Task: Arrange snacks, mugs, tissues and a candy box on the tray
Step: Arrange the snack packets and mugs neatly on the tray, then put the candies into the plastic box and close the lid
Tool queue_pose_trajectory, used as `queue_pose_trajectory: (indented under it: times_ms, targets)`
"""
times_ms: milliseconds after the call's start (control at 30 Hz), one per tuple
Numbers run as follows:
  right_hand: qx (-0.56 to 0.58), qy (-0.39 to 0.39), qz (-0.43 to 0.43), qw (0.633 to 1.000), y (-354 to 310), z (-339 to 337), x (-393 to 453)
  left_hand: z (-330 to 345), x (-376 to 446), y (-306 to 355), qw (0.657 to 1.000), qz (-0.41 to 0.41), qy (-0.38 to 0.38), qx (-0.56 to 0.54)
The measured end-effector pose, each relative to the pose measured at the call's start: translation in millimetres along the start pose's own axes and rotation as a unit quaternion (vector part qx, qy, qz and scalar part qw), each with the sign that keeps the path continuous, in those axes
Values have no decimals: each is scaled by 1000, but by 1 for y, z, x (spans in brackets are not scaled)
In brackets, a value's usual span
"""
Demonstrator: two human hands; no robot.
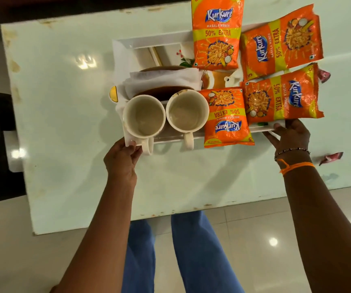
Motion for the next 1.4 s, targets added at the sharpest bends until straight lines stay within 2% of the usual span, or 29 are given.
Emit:
queue_pose_trajectory:
  times_ms: [367,700,767,900,1033,1167,1233,1300,1400]
  targets:
    - [-19,-11,20,1000,-5,-4,22,19,5,-2,1000,2,-1,31]
    - [14,-18,13,1000,1,-22,7,9,-21,-26,996,-62,-13,-57]
    - [16,-24,7,1000,3,-37,-4,6,-40,-40,995,-85,-27,-44]
    - [-25,-1,-43,999,-4,-77,-25,30,-91,-62,984,-113,-128,48]
    - [-78,90,-121,985,-26,-131,-27,87,-147,-82,949,-123,-270,103]
    - [-221,229,-198,927,-48,-184,2,158,-189,-107,904,-114,-383,153]
    - [-303,264,-201,893,-54,-202,24,190,-205,-118,887,-111,-413,173]
    - [-356,278,-176,875,-62,-217,51,224,-217,-130,878,-105,-427,189]
    - [-383,266,-105,878,-70,-233,84,271,-232,-143,877,-99,-429,194]
Point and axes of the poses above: each hand's wrist, its own x-axis towards the middle knuckle, its own z-axis out of the palm, y = z × x, the point moved 2 cm from there along x, towards the middle knuckle, and after that the axes turned 8 degrees about z, right-handed, at the moved point
